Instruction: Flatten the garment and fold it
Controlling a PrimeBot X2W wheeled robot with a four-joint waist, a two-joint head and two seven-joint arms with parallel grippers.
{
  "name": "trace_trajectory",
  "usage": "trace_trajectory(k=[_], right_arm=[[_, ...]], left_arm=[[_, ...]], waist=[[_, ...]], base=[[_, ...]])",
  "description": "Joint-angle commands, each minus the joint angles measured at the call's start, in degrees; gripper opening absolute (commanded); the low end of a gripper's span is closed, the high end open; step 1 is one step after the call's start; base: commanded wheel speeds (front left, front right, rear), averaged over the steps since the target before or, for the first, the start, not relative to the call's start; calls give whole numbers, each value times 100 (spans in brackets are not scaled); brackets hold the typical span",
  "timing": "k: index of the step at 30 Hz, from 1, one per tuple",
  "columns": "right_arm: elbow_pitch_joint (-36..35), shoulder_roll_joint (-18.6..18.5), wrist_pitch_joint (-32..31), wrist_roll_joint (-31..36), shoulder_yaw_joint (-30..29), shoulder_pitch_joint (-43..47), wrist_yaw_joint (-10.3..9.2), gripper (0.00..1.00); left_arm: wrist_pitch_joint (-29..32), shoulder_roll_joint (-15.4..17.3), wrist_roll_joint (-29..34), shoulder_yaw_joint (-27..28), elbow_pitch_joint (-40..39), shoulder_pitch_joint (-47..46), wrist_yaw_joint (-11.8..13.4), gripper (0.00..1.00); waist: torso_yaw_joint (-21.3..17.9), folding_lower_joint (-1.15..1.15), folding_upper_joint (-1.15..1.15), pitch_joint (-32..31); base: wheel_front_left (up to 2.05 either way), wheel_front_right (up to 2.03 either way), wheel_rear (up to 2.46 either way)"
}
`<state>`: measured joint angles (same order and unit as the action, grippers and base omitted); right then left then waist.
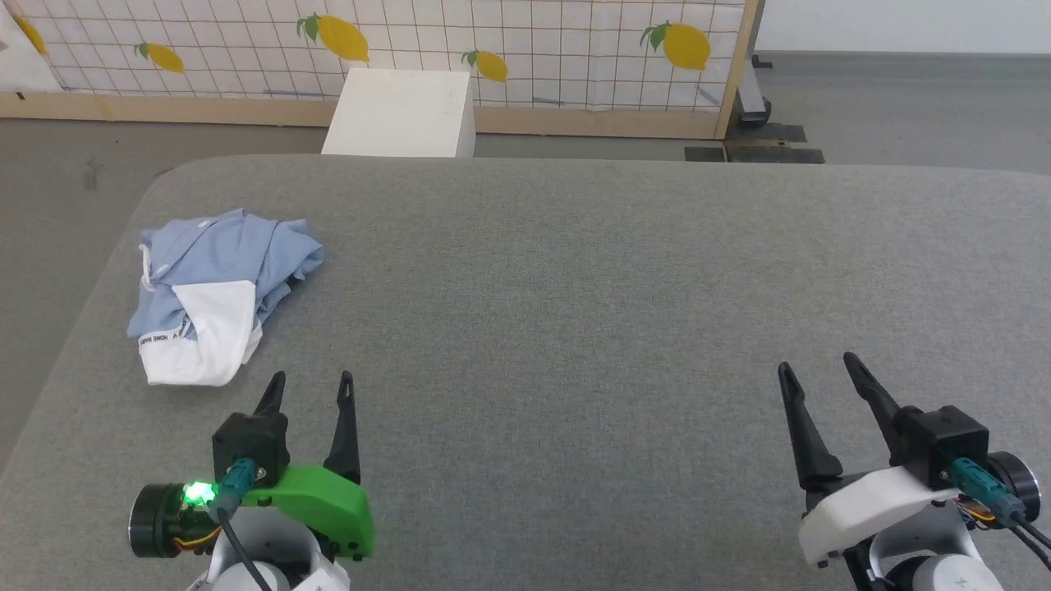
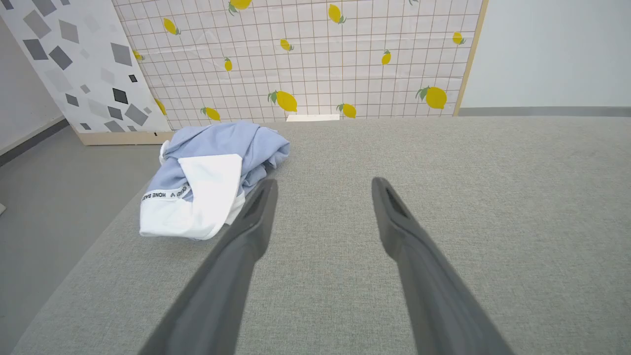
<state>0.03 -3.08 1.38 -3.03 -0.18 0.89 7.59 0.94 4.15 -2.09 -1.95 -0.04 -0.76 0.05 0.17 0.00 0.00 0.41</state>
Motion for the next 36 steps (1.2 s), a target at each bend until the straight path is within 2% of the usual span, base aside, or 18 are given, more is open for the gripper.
trace_trajectory(k=[1, 20, 27, 36], right_arm=[[14, 11, 39, -74, -23, -93, -5, 100], [7, 14, 75, -92, 16, -87, -7, 100], [-35, 15, 37, -133, 116, -39, -7, 100], [-68, 16, -24, -224, 266, 64, -8, 100]], left_arm=[[15, 57, -52, -11, -25, 64, 3, 100], [52, 178, -130, -124, -5, 21, 13, 100], [40, 238, -117, -166, 28, -7, 62, 100], [21, 349, -67, -251, 66, -54, 109, 100]], waist=[[0, 0, 0, 1], [113, 0, 0, 9], [402, 0, 0, 14], [973, 0, 0, -15]], base=[[0, 0, 0], [0, 0, 0], [0, 0, 0], [0, 0, 0]])
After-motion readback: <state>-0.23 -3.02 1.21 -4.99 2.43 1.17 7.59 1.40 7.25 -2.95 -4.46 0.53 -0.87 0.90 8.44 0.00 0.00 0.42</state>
